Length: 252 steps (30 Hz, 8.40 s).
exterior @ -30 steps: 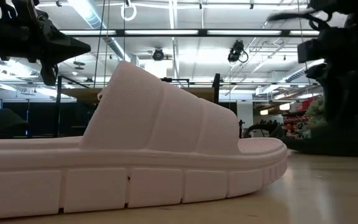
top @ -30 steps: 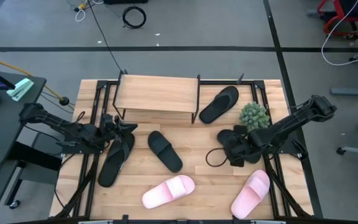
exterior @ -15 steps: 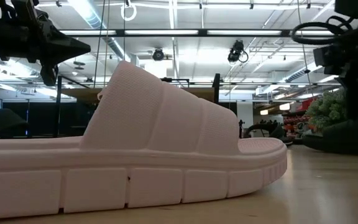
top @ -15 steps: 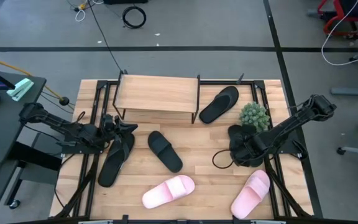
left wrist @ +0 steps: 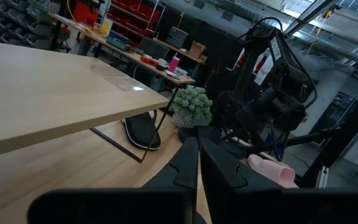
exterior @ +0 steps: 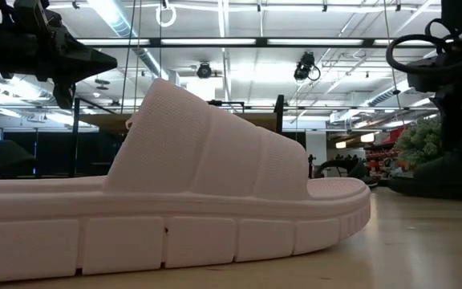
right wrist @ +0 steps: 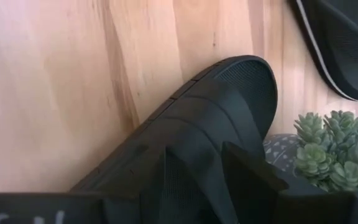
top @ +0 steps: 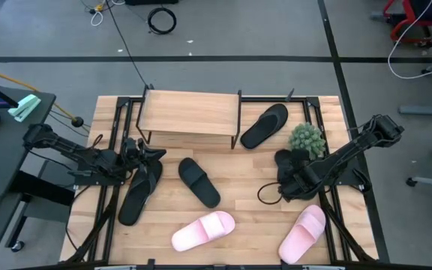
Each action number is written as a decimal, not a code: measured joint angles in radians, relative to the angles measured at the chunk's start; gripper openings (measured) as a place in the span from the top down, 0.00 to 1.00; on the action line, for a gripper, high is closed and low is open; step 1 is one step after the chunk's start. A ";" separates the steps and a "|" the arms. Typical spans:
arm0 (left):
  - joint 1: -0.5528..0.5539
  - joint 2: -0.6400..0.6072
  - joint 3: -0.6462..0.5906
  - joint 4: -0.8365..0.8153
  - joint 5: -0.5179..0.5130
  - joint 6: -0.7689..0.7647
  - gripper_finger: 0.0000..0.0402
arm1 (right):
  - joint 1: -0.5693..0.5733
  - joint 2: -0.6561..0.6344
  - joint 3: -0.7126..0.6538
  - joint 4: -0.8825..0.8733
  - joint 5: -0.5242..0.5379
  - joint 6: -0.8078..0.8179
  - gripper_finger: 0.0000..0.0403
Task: Pick and place slides into the shelf
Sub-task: Put the right black slide on the shelf, then put the left black slide on the shelf
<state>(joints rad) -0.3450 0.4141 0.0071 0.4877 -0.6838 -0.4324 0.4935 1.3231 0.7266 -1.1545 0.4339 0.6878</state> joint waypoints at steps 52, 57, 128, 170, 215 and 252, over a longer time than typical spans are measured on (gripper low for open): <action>0.000 0.000 0.000 0.001 0.000 -0.002 0.96 | -0.021 -0.001 0.043 0.389 0.240 -0.043 0.96; 0.000 -0.001 0.000 0.003 0.000 -0.002 0.95 | -0.025 -0.001 0.197 0.574 0.372 -0.240 0.97; -0.005 -0.002 0.126 0.083 0.023 0.189 0.98 | -0.713 0.449 0.783 0.600 0.324 -0.912 0.69; 0.023 1.352 1.291 -1.240 0.190 -0.185 0.63 | 0.022 0.279 0.672 0.409 0.082 -0.426 0.72; -0.040 1.412 1.262 -1.301 0.137 -0.369 0.64 | 0.004 0.278 0.672 0.357 0.082 -0.419 0.72; -0.138 1.496 1.813 -2.039 -0.249 -0.266 0.98 | 0.004 0.278 0.673 0.354 0.082 -0.422 0.72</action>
<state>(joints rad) -0.4833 1.9102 1.8200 -1.5510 -0.9332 -0.6983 0.4976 1.6016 1.3994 -0.8001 0.5159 0.2662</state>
